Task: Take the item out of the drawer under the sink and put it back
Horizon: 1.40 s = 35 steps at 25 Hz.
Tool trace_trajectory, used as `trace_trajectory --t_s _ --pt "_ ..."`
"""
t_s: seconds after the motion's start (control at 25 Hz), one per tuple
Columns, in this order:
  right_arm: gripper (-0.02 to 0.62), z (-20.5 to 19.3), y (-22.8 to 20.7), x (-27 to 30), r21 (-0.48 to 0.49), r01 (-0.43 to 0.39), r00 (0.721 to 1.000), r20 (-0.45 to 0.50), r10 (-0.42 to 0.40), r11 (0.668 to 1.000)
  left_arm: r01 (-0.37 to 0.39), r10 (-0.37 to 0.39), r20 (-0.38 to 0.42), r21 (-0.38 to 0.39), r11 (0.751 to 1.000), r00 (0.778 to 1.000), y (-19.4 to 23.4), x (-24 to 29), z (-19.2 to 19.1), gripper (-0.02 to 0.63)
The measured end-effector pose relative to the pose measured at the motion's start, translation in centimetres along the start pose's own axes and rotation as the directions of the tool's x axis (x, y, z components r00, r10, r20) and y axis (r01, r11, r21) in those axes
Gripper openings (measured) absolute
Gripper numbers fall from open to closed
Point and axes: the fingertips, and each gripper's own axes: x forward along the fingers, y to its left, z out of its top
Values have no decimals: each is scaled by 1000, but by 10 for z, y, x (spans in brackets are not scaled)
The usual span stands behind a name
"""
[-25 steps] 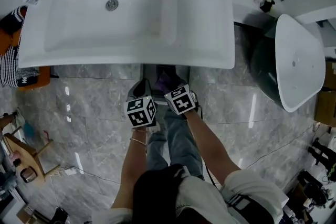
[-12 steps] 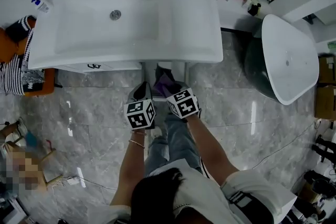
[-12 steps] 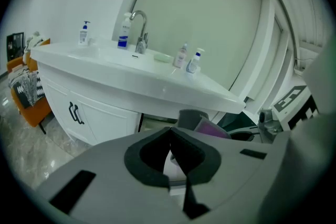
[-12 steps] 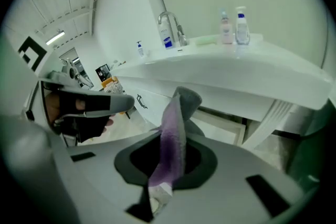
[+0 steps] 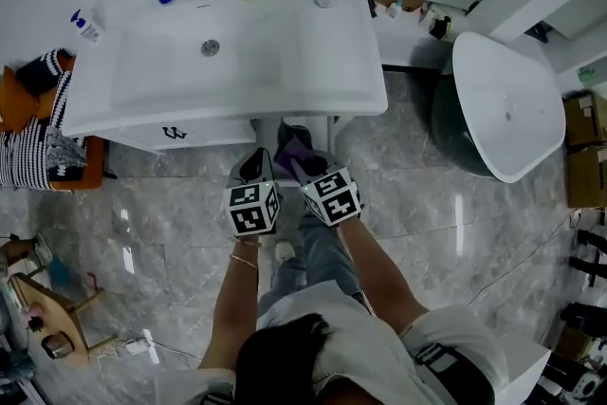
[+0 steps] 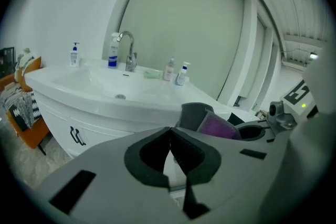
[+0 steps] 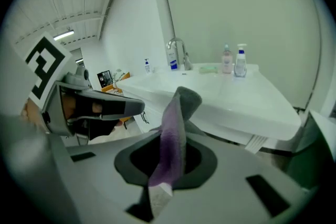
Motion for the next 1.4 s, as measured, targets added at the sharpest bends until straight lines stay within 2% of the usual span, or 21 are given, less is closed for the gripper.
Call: trace_trajectory --t_s 0.24,0.4,0.52,0.72,1.2,1.4 --pt "52 32 1 -31 -20 69 992 109 -66 997 26 -27 82 11 1000 996 -12 -26 30 5" --pt "52 59 2 -48 -32 106 979 179 -99 994 37 -49 126 94 995 991 -22 -36 50 5" --pt "52 77 4 -60 -40 125 967 229 -113 991 51 -64 176 77 996 982 -28 -47 67 5" --pt "52 102 6 -81 -46 167 943 299 -146 985 36 -37 261 7 999 965 -28 -66 91 5" --pt "52 149 21 -133 -39 241 870 452 -198 970 82 -104 353 77 994 930 -59 -109 124 5" --pt "52 148 30 -148 -43 240 862 470 -193 970 64 -95 382 93 994 919 -67 -120 124 5"
